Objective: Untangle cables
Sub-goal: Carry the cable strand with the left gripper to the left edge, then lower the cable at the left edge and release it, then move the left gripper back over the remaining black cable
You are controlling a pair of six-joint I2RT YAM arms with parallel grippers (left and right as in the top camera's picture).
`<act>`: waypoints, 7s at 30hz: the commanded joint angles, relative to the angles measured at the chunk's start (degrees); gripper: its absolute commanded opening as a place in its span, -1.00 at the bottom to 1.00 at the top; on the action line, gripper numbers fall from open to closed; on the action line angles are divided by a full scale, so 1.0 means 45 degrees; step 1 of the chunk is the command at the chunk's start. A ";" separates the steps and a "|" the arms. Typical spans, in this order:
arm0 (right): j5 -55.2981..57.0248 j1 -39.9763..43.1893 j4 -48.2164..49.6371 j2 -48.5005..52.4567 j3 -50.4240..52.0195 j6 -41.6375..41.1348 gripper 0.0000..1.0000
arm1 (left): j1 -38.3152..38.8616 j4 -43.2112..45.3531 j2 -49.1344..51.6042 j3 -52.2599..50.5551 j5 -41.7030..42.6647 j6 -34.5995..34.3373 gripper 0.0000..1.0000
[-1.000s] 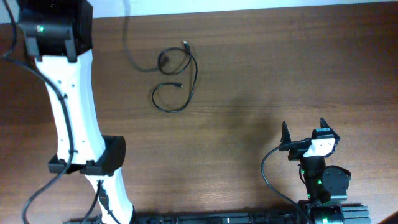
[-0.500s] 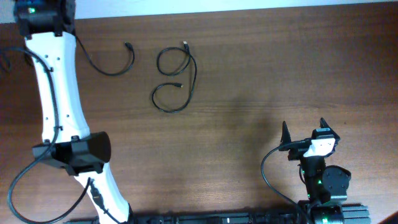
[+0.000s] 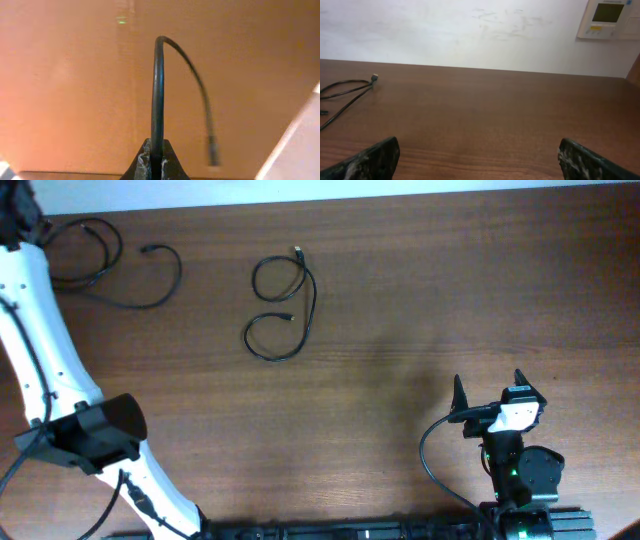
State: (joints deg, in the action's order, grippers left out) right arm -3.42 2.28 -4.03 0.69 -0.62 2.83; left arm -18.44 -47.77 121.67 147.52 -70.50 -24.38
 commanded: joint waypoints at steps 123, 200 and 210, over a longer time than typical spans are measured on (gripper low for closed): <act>0.0107 -0.0087 -0.0063 -0.0063 0.0068 -0.0015 0.97 | -0.7363 -0.1812 0.0311 -0.9729 1.2978 0.0495 0.99; 0.0107 -0.0087 -0.0063 -0.0058 0.0068 -0.0015 0.97 | 0.3332 -0.4289 0.3361 -0.0510 1.7660 0.7038 0.98; 0.0107 -0.0087 -0.0063 -0.0058 0.0068 -0.0015 0.97 | 0.5304 -0.4605 0.5649 -0.0685 1.8622 1.0788 0.98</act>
State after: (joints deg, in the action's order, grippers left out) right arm -3.42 2.28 -4.03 0.69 -0.62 2.83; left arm 5.06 -68.75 143.13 145.27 11.27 19.92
